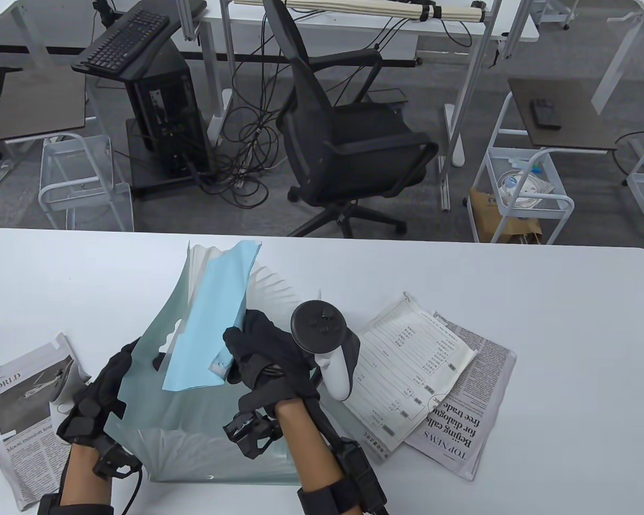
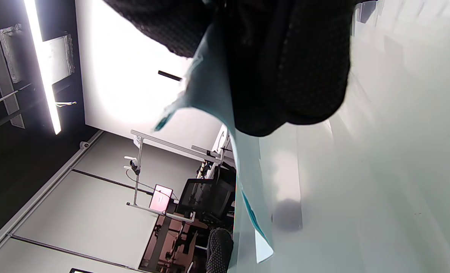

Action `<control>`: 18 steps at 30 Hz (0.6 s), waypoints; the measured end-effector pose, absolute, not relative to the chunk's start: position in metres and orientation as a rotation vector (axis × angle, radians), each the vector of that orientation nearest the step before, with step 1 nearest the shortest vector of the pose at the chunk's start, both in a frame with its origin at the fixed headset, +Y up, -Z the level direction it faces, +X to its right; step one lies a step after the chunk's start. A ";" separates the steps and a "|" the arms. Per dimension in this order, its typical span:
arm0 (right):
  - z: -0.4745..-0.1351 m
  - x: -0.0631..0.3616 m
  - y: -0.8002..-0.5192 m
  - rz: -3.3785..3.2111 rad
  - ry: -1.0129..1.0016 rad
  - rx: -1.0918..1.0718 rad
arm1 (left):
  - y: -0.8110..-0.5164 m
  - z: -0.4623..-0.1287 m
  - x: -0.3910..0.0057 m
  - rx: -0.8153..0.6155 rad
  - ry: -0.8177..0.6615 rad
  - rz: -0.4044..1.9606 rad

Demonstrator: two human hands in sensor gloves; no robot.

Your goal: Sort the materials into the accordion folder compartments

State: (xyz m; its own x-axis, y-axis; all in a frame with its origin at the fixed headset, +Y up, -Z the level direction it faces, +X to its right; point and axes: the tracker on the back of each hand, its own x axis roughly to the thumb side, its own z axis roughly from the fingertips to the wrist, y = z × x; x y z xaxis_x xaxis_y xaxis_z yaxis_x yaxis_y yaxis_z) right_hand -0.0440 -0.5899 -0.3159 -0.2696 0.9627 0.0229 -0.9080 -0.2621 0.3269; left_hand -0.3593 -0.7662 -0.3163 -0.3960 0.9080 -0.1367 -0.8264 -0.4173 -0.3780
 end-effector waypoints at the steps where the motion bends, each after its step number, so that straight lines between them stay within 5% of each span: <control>1: -0.316 -0.045 -0.590 1.829 0.292 0.254 | -0.766 -0.316 -0.359 -0.388 -0.300 1.975; 18: -0.319 -0.085 -0.609 1.875 0.396 0.281 | -0.764 -0.316 -0.359 -0.387 -0.303 1.963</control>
State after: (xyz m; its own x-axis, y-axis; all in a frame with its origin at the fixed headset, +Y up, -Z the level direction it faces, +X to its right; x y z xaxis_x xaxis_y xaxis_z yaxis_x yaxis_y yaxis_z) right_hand -0.0850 -0.6088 -0.3194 -0.3291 0.9443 0.0000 -0.8637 -0.3011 0.4042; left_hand -0.3586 -0.7639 -0.3156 -0.3849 0.9135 -0.1317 -0.8312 -0.4052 -0.3807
